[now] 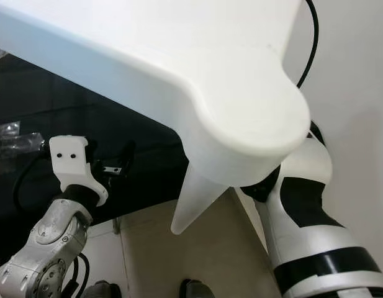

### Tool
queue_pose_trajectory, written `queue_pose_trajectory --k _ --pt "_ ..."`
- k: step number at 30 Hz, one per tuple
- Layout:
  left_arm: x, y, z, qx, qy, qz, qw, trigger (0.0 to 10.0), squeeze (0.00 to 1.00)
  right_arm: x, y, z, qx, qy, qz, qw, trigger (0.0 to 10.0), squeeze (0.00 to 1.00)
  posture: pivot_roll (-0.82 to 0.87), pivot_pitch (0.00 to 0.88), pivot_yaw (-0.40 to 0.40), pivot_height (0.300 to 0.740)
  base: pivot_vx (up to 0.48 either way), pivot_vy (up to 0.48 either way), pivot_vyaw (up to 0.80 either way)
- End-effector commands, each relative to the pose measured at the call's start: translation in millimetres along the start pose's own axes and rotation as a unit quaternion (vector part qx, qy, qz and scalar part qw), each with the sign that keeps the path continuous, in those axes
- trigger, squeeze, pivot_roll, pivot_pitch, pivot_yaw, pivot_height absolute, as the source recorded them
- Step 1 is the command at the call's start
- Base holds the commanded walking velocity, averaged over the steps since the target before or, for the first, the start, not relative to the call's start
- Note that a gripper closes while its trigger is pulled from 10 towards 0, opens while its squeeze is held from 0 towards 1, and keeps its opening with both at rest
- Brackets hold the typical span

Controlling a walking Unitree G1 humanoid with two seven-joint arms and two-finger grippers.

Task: Building children table

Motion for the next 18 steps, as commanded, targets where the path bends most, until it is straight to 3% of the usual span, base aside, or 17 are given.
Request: queue_pose_trajectory --k 1,3,10,18 --pt "0.3 7 -10.8 0.014 -0.008 -0.009 1.000 10.0 0.00 3.3 0 14.6 0.040 0.026 0.006 0.999 0.0 0.00 -0.04 0.155 -0.116 0.740 0.000 0.000 0.00" --pt "1.2 8 -15.8 0.019 -0.012 -0.012 1.000 10.0 0.00 6.3 10 26.7 0.047 0.046 -0.004 0.998 0.0 0.00 -0.04 0.155 -0.127 0.740 0.000 0.000 0.00" --pt "3.2 11 -26.5 0.019 -0.019 -0.017 0.999 10.0 0.00 12.6 26 45.5 0.034 0.070 -0.010 0.997 0.0 0.00 -0.06 0.157 -0.163 0.740 0.000 0.000 0.00" --pt "4.9 14 -28.9 0.013 -0.017 -0.022 1.000 10.0 0.00 19.7 17 63.3 0.044 0.099 0.004 0.994 0.0 0.00 -0.07 0.157 -0.183 0.740 0.000 0.000 0.00"
Point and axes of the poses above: a point about 5 cm out from each wrist's last joint towards the gripper, its own x axis pointing back from the gripper into the wrist, its own y axis along the axis of the wrist's last joint, z = x × y, the point moved 6 cm from there along -x, pointing out of the wrist towards the gripper, and after that the axes turned 2 degrees about -x, right-handed, at the moved point
